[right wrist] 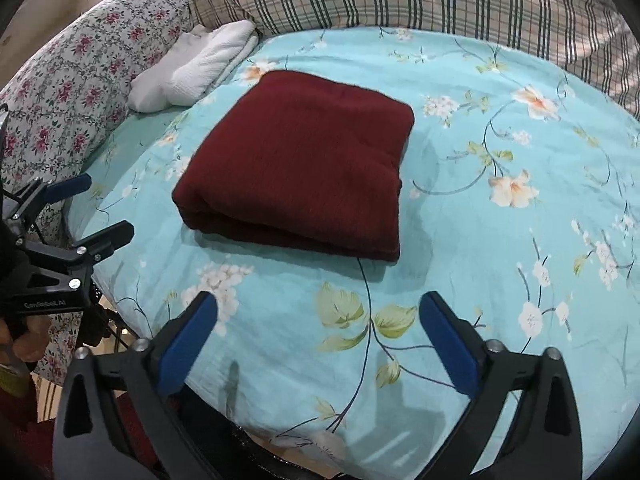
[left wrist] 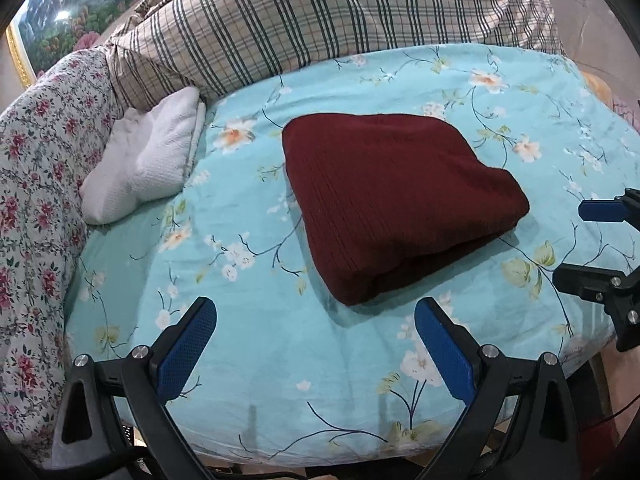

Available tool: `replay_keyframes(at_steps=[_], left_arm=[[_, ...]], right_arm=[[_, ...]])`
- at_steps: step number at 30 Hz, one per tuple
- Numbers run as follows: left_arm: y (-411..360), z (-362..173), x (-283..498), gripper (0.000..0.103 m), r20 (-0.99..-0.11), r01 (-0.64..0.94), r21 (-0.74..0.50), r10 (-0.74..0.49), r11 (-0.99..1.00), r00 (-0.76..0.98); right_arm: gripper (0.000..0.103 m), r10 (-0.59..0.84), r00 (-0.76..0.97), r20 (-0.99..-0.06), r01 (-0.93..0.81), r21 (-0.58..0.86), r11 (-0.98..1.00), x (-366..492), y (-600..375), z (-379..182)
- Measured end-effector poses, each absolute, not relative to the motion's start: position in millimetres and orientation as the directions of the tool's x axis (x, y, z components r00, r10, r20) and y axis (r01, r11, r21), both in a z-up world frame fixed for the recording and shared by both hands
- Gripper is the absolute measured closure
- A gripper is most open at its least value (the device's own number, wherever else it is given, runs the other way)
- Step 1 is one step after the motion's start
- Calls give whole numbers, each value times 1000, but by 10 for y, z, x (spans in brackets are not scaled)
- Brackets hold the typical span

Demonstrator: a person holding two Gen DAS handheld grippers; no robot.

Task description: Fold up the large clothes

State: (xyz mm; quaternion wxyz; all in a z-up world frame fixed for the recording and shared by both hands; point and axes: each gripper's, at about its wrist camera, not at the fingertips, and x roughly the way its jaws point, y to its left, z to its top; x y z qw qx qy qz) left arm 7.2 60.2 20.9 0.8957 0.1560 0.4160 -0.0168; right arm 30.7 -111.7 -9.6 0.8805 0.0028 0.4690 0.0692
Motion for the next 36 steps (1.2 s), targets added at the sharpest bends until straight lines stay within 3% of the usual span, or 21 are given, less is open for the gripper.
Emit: replay_keyframes(at_steps=[36], left_arm=[[669, 170, 403, 3, -755, 117, 267, 132, 957, 642]], right_arm=[[1, 152, 524, -838, -130, 97, 987, 694, -1069, -117]])
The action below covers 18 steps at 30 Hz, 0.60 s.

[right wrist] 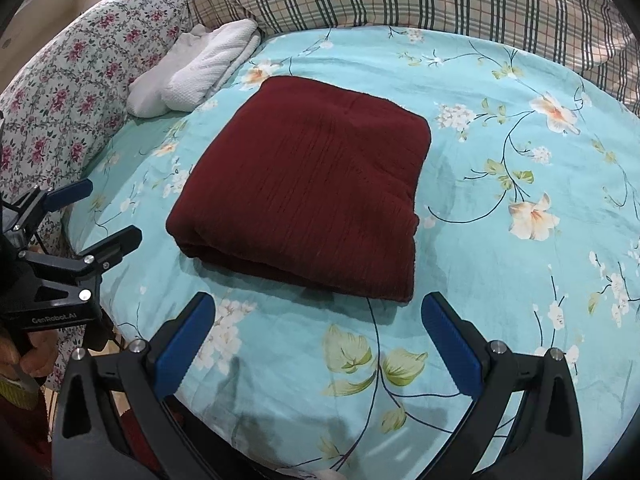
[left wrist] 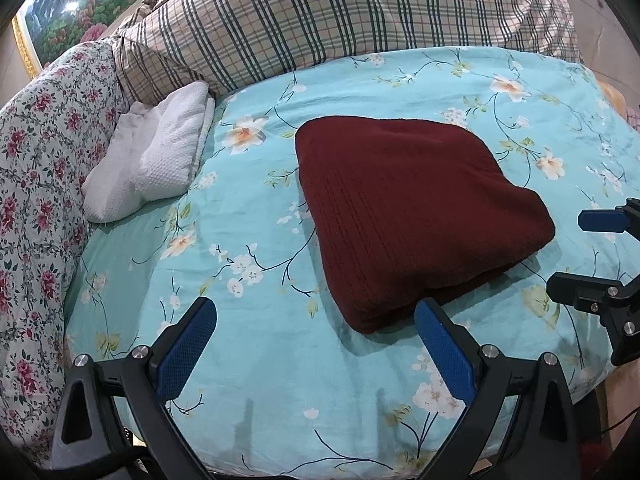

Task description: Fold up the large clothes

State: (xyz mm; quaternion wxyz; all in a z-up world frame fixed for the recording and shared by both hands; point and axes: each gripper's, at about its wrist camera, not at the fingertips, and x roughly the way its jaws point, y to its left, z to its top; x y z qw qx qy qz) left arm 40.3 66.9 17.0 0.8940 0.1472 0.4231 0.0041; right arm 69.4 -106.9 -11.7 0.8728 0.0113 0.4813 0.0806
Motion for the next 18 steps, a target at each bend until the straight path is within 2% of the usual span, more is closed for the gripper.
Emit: replay_keyframes(at_steps=[18], left_arm=[[688, 187, 446, 3, -754, 102, 275, 148, 956, 640]], right_arm=[[1, 157, 523, -838, -146, 93, 985, 758, -1047, -74]])
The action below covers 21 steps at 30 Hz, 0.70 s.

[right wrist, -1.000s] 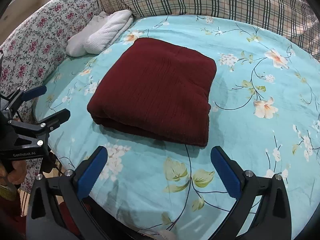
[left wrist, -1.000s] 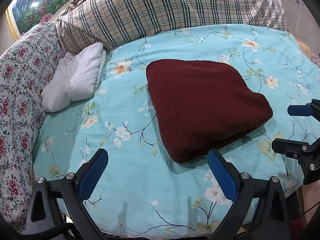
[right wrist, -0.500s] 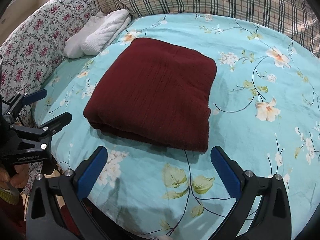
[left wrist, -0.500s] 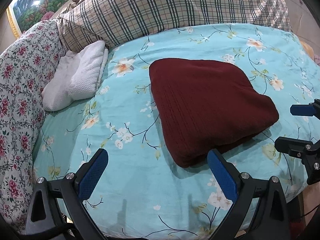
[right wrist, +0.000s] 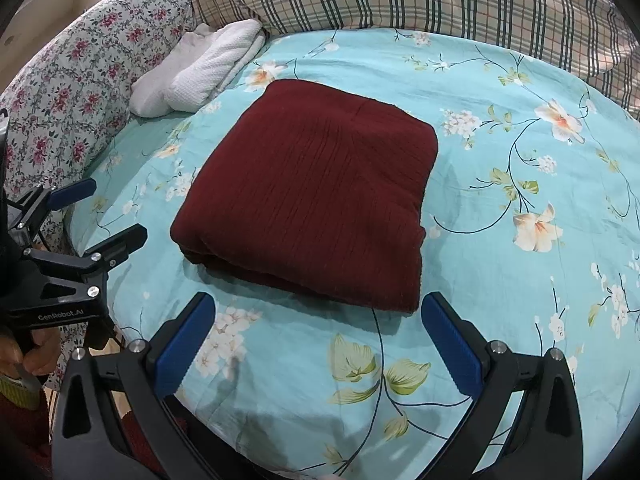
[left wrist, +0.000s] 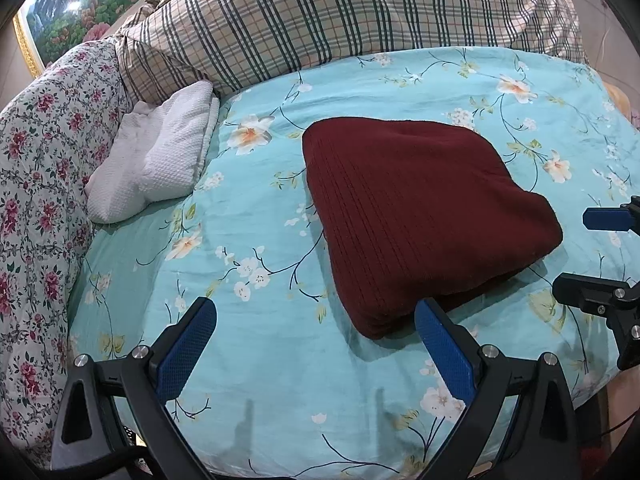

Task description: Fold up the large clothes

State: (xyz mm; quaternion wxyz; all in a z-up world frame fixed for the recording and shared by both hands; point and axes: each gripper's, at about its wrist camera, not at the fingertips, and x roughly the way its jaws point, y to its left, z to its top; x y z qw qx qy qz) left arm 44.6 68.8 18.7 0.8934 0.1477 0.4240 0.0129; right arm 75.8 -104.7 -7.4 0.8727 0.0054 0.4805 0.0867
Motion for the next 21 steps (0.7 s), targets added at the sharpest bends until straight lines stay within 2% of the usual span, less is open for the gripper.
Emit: replay_keyframes(at_steps=[21], left_arm=[[706, 201, 530, 3, -757, 101, 274, 150, 957, 636]], right_arm=[[1, 180, 519, -836, -164, 109, 980, 832, -1060, -22]])
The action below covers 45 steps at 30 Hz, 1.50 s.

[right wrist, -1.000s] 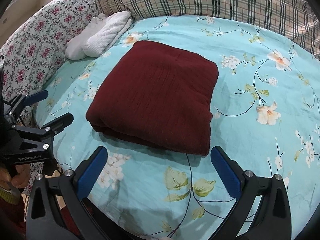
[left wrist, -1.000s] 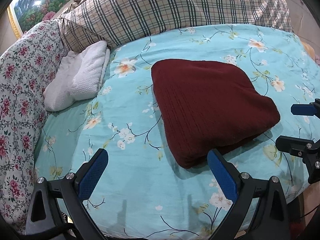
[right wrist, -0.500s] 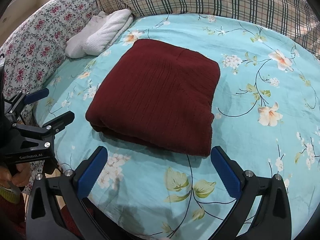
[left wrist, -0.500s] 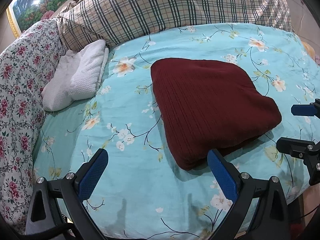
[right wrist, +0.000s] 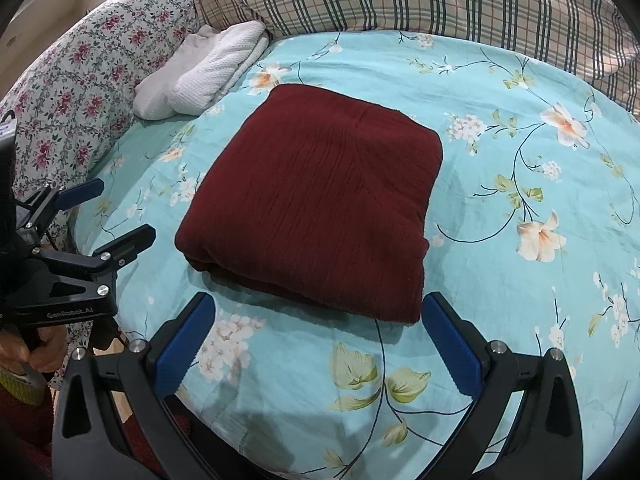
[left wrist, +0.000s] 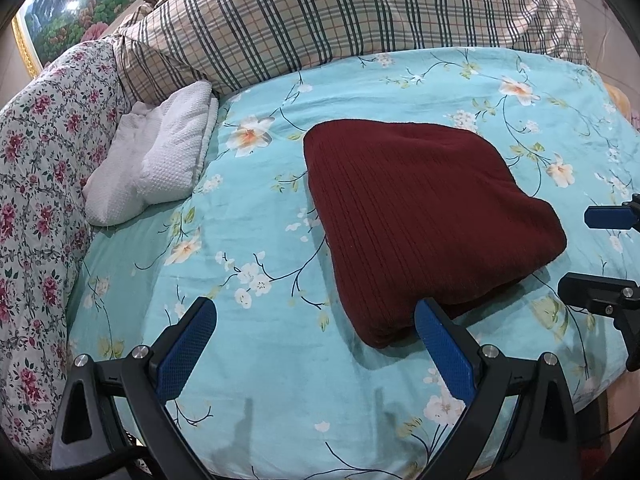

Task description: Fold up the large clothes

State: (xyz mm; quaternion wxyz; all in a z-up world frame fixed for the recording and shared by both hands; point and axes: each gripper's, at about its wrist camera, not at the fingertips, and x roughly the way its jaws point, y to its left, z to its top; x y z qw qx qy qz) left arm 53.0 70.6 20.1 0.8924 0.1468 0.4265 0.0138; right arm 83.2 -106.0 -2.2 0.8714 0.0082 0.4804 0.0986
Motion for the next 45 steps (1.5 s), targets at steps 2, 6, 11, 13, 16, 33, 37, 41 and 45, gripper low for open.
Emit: replay_keyframes(at_steps=[2, 6, 11, 13, 16, 33, 37, 41, 45], left_arm=[[700, 200, 527, 3, -758, 100, 274, 151, 956, 635], [707, 215, 552, 3, -757, 101, 277, 153, 956, 635], [711, 220, 582, 3, -759, 102, 275, 151, 956, 633], [706, 225, 586, 3, -757, 102, 277, 152, 955, 635], [702, 219, 617, 3, -757, 105, 281, 153, 954, 635], [746, 217, 753, 3, -769, 82, 260, 155, 962, 620], [788, 225, 795, 3, -777, 75, 223, 131, 972, 616], [792, 232, 813, 3, -782, 79, 185, 98, 979, 616], [753, 213, 824, 3, -783, 77, 190, 104, 979, 613]], right_arm=[[1, 183, 518, -836, -169, 110, 979, 840, -1058, -12], [1, 191, 515, -836, -172, 117, 978, 873, -1082, -7], [1, 194, 514, -836, -174, 119, 977, 900, -1101, 8], [1, 193, 514, -836, -171, 120, 978, 892, -1090, 7], [1, 192, 515, -835, -169, 121, 978, 891, -1086, 10], [1, 200, 507, -839, -162, 135, 978, 1040, -1215, -15], [1, 205, 508, -837, -158, 144, 977, 1069, -1234, -21], [1, 214, 510, -833, -153, 158, 976, 1107, -1252, -26], [1, 231, 508, -830, -155, 175, 972, 1147, -1251, -41]])
